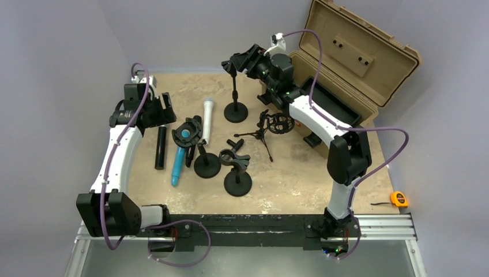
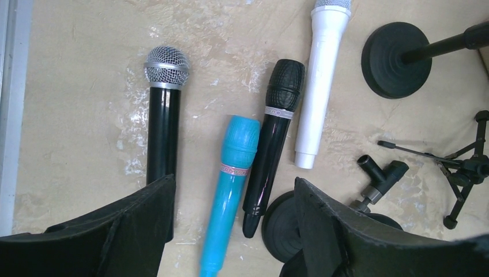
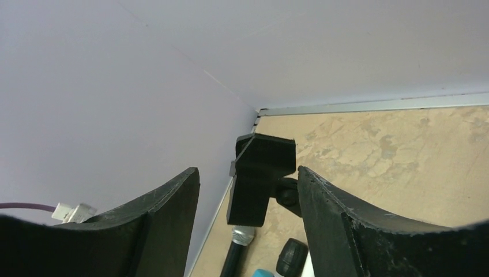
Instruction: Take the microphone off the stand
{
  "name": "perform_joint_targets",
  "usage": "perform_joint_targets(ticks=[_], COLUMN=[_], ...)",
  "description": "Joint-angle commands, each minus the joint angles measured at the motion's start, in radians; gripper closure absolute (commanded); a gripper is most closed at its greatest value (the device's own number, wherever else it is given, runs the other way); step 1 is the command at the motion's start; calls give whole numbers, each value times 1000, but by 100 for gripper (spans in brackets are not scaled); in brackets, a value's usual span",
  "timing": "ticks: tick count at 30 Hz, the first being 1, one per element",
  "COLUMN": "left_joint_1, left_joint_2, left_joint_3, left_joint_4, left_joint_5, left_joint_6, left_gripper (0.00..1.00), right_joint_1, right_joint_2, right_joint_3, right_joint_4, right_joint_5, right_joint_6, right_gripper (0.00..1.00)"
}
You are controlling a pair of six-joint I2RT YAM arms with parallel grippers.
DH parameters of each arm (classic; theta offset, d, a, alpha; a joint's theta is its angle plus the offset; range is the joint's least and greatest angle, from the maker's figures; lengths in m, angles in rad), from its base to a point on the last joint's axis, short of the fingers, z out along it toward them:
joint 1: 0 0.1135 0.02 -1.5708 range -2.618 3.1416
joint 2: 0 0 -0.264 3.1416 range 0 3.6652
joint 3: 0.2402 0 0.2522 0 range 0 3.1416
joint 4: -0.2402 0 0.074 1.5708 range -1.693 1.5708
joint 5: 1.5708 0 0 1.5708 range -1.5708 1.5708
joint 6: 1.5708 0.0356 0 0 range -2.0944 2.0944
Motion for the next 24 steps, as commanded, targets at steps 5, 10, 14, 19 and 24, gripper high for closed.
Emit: perform_joint_targets(ticks=[5, 10, 14, 19, 24], left_joint_1=[5, 5, 4, 5, 5], left_joint_2=[-30, -38, -51, -50, -54], left_joint_3=[-5, -5, -10, -12, -12], left_joint_4=[39, 40, 42, 43, 43], left_joint_5=[35, 30, 19, 21, 19], left_joint_6=[-22, -26, -27, -28, -28], left_gripper=[27, 27, 27, 27, 27], right_joint_1=[4, 4, 3, 3, 3], right_joint_2=[71, 90, 95, 116, 123], right_joint_3=[97, 86, 34, -50, -131], right_joint_4=[42, 35, 42, 47, 64], right_joint_5=[-21, -7, 12, 21, 21], right_joint_6=[13, 23, 22, 12, 7], right_gripper=[39, 46, 59, 62, 63])
